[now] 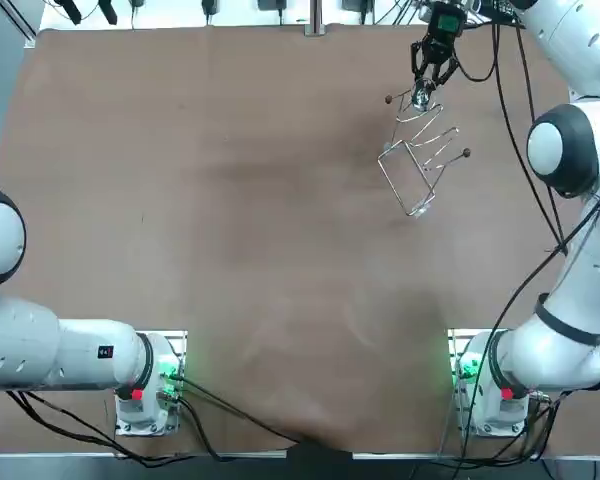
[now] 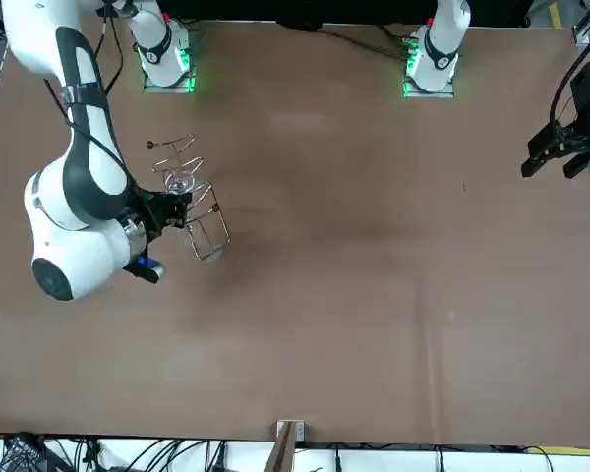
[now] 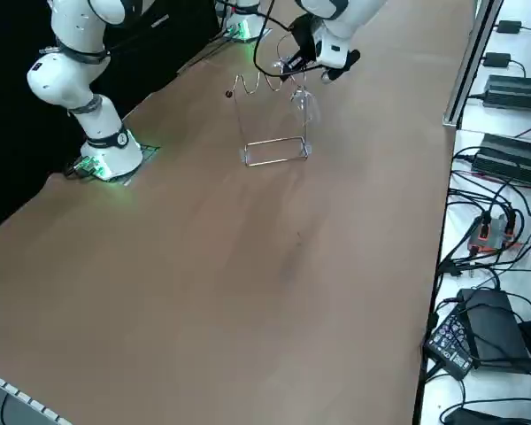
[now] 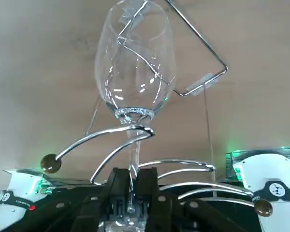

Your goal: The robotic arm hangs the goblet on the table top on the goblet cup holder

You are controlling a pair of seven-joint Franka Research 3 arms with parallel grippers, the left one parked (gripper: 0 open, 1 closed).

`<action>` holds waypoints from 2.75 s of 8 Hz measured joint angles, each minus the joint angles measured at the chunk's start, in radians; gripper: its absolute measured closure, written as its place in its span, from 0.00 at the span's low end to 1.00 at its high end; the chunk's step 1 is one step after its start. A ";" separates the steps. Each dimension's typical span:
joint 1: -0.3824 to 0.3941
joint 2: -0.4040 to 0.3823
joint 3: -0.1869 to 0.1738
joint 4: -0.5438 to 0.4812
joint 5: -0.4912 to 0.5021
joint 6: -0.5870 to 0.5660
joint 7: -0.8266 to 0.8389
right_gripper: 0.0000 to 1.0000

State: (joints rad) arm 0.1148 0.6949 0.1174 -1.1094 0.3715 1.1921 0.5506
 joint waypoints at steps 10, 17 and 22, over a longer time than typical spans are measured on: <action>0.003 0.022 -0.001 -0.008 -0.008 0.007 -0.009 0.73; -0.011 0.016 -0.006 0.002 -0.029 0.018 -0.018 0.00; -0.040 -0.010 -0.014 0.045 -0.049 0.018 -0.042 0.00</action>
State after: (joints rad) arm 0.0743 0.6847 0.1032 -1.0641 0.3226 1.2102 0.5082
